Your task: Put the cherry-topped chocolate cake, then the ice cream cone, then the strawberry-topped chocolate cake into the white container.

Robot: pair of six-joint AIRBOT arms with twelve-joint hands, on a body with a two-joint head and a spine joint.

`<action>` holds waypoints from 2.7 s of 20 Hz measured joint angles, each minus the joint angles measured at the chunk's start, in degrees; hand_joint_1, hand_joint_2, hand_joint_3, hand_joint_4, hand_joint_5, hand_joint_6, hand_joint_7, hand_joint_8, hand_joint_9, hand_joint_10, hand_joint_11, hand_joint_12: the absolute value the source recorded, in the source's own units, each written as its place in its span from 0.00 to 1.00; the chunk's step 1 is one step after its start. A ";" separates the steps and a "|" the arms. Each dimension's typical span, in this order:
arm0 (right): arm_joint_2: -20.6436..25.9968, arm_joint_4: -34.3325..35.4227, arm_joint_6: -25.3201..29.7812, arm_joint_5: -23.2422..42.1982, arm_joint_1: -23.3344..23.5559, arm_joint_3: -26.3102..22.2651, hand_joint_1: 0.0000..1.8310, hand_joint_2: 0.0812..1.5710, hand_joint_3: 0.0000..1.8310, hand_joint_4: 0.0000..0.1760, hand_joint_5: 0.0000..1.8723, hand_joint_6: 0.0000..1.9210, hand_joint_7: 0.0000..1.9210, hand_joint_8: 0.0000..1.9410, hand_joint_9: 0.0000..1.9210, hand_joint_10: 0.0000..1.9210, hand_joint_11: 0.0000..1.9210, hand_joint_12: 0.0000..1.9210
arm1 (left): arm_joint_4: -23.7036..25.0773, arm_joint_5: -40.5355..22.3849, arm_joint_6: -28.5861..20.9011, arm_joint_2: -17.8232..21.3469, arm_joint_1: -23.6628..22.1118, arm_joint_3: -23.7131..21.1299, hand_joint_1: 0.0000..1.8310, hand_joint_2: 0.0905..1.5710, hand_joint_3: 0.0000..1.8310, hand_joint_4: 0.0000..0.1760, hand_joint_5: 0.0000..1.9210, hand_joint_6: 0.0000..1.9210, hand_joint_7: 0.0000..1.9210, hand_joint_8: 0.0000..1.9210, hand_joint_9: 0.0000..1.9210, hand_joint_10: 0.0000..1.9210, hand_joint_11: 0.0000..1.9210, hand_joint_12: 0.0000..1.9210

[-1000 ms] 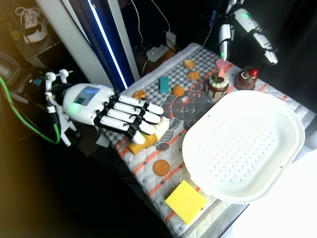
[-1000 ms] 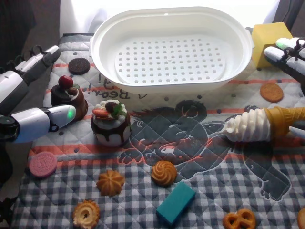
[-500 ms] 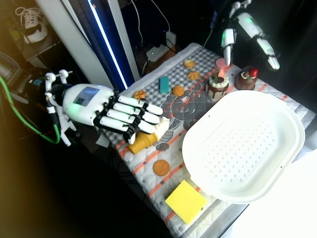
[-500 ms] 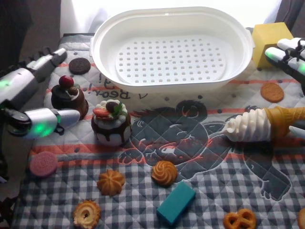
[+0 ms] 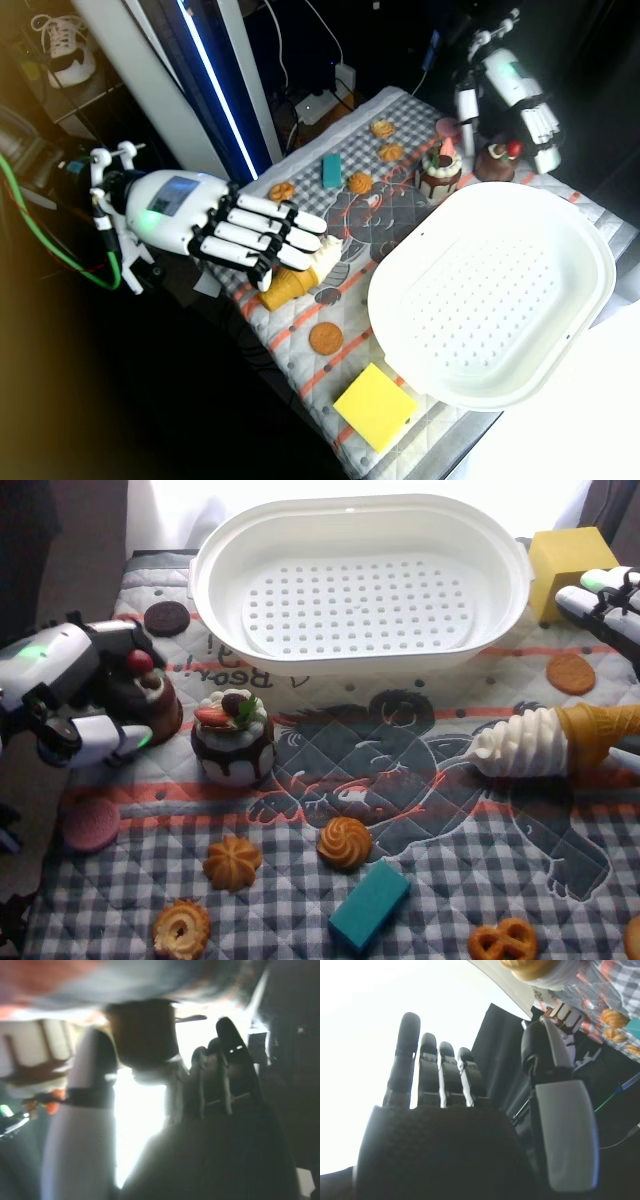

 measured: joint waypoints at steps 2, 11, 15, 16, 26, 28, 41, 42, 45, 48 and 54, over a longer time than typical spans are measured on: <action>0.00 0.68 0.00 0.17 -0.63 0.00 0.42 0.78 0.00 0.00 0.00 0.00 0.00 0.00 0.00 0.11 0.00 0.68 | 0.76 0.13 0.22 0.00 -0.17 -0.37 0.71 0.84 0.01 0.00 0.25 0.94 0.29 0.87 0.28 0.90 0.25 1.00; 0.00 0.96 0.04 0.22 -0.63 -0.09 0.41 0.79 0.00 0.00 0.00 0.00 0.00 0.00 0.01 0.02 0.00 0.62 | 5.75 -1.18 0.26 3.02 -4.72 -4.17 0.71 0.80 0.01 0.00 0.31 0.85 0.34 0.79 0.35 0.81 0.31 0.98; 0.00 0.98 0.09 0.48 -0.63 -0.11 0.40 0.80 0.00 0.00 0.00 0.00 0.00 0.00 0.01 0.03 0.00 0.62 | 7.91 -0.11 0.22 3.56 -10.93 -2.71 0.71 0.79 0.01 0.00 0.32 0.82 0.35 0.77 0.35 0.81 0.32 0.96; 0.00 0.96 0.09 0.52 -0.63 -0.11 0.40 0.79 0.00 0.00 0.00 0.00 0.00 0.00 0.01 0.04 0.00 0.68 | 8.46 1.01 0.22 3.37 -12.66 -1.84 0.71 0.79 0.01 0.00 0.33 0.82 0.35 0.77 0.35 0.80 0.31 0.96; -0.20 0.85 1.51 0.90 -1.64 0.31 0.37 0.80 0.00 0.00 0.00 0.00 0.00 0.00 0.00 0.11 0.00 0.79 | -15.39 23.26 20.44 -20.83 -25.18 28.39 0.59 0.85 0.00 0.00 0.27 0.83 0.30 0.84 0.22 0.84 0.26 1.00; -0.20 1.03 1.51 0.66 -1.64 0.31 0.39 0.80 0.00 0.00 0.00 0.00 0.00 0.00 0.00 0.10 0.00 0.79 | -16.15 23.98 20.52 -21.55 -25.18 28.96 0.56 0.86 0.00 0.00 0.27 0.86 0.18 0.73 0.19 0.83 0.24 1.00; -0.02 0.96 2.21 0.72 -1.64 0.28 0.38 0.79 0.00 0.00 0.00 0.00 0.00 0.00 0.00 0.15 0.00 0.88 | 2.21 20.33 0.70 -12.59 -25.88 17.40 0.34 0.58 0.00 0.93 0.00 0.00 0.00 0.00 0.00 0.00 0.00 0.01; 0.09 0.94 2.25 0.76 -1.64 0.28 0.39 0.79 0.00 0.00 0.00 0.00 0.00 0.00 0.00 0.13 0.00 0.88 | 4.90 18.95 -2.36 -10.62 -25.66 15.61 0.33 0.58 0.00 0.99 0.00 0.00 0.00 0.00 0.00 0.00 0.00 0.00; 0.15 0.85 3.08 0.87 -1.64 0.11 0.38 0.77 0.00 0.00 0.00 0.00 0.00 0.00 0.00 0.14 0.00 0.80 | 10.80 12.00 -7.91 -4.46 -22.93 8.48 0.37 0.62 0.00 1.00 0.00 0.00 0.00 0.00 0.00 0.00 0.00 0.00; 0.15 0.63 4.17 0.87 -1.75 0.11 0.42 0.76 0.00 0.00 0.00 0.00 0.00 0.00 0.00 0.18 0.00 0.78 | 15.93 6.21 -13.38 0.07 -18.32 2.32 0.40 0.65 0.00 1.00 0.00 0.00 0.00 0.00 0.00 0.00 0.00 0.00; 0.44 -0.07 6.29 0.94 -2.10 0.20 0.39 0.75 0.00 0.00 0.00 0.00 0.00 0.00 0.00 0.12 0.00 0.70 | 20.72 -7.13 -25.31 7.04 -7.61 -4.70 0.42 0.72 0.00 1.00 0.01 0.00 0.00 0.00 0.00 0.00 0.00 0.42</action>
